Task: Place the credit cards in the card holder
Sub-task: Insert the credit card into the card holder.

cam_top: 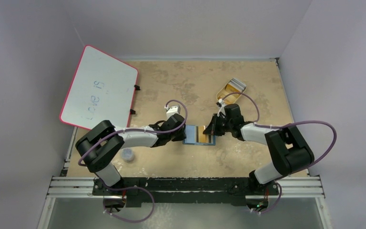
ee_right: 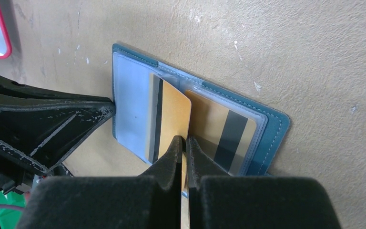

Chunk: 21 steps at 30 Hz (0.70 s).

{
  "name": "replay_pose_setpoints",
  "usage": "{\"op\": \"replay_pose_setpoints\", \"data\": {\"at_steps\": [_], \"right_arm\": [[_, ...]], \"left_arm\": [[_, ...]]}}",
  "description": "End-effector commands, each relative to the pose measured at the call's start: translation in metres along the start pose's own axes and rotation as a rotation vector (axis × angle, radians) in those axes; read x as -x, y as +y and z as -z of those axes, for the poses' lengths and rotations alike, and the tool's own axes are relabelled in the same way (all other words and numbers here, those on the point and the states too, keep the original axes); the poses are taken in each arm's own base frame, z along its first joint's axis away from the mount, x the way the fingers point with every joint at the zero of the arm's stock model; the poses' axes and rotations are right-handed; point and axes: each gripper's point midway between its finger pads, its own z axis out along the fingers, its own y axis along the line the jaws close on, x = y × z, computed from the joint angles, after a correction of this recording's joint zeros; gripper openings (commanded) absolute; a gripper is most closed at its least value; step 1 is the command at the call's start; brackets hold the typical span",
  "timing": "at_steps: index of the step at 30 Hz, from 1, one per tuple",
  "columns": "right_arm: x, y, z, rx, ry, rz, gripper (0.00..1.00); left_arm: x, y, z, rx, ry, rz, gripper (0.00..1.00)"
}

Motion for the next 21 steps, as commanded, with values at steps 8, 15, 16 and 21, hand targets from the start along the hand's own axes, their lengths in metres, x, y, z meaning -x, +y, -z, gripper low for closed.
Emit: {"op": "replay_pose_setpoints", "data": {"at_steps": [8, 15, 16, 21], "right_arm": [[-0.004, 0.001, -0.010, -0.011, 0.011, -0.050, 0.07], [-0.004, -0.006, -0.005, -0.087, 0.022, -0.050, 0.29], [-0.002, -0.005, -0.002, -0.096, 0.018, -0.047, 0.31], [0.010, -0.005, 0.005, -0.132, -0.014, -0.026, 0.39]], "left_arm": [[-0.029, 0.036, -0.009, 0.100, 0.064, -0.009, 0.11], [-0.033, 0.034, -0.010, 0.078, 0.077, 0.003, 0.11], [-0.033, 0.034, -0.010, 0.076, 0.075, 0.006, 0.11], [-0.033, 0.035, -0.009, 0.075, 0.071, 0.006, 0.12]]}}
